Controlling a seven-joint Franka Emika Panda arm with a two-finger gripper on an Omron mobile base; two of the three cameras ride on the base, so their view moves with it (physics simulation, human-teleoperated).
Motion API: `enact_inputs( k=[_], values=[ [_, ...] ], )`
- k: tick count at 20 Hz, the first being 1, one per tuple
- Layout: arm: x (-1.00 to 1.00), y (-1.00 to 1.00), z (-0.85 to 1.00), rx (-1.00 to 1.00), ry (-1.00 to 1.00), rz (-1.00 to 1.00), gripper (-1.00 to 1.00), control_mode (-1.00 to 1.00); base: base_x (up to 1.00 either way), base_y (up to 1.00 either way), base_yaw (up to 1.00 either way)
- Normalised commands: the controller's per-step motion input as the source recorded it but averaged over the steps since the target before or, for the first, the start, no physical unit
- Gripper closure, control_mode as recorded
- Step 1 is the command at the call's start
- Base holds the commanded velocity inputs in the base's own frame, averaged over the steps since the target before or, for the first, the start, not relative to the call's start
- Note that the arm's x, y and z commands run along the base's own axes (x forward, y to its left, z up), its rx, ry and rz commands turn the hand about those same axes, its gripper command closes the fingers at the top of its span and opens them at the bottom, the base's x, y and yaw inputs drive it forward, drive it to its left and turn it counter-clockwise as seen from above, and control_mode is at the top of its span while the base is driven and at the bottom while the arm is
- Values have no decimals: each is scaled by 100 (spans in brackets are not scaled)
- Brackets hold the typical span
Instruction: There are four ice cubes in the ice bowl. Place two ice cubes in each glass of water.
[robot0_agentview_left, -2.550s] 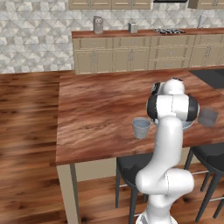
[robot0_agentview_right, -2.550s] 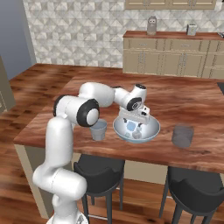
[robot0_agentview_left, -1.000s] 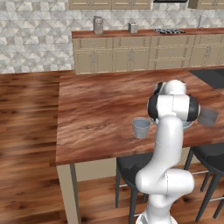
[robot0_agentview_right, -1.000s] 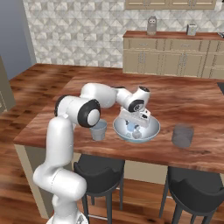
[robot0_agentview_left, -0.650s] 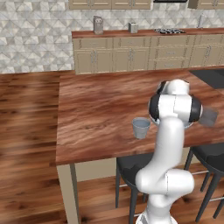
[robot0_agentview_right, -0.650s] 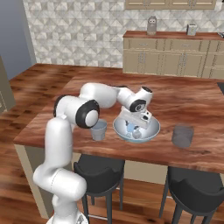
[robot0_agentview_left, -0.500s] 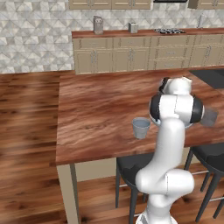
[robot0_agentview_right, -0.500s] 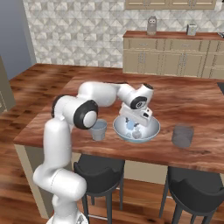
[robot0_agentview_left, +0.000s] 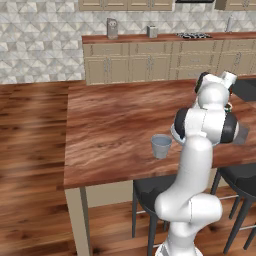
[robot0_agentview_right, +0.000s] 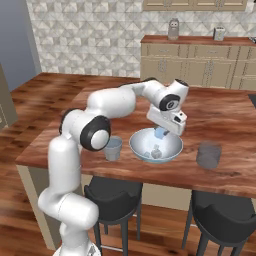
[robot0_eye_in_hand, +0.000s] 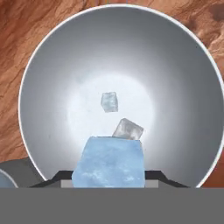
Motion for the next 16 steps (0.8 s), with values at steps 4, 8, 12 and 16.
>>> enact_inputs(
  k=[4,8,12,16],
  values=[
    [-47,-100,28,-4,0,-13,100,-100,0,0,0],
    [-24,-100,44,-4,1,-16,100,-100,0,0,0],
    [-8,-91,31,-10,3,-14,100,-100,0,0,0],
    [0,-66,-5,-13,1,-12,100,-100,0,0,0]
  ],
)
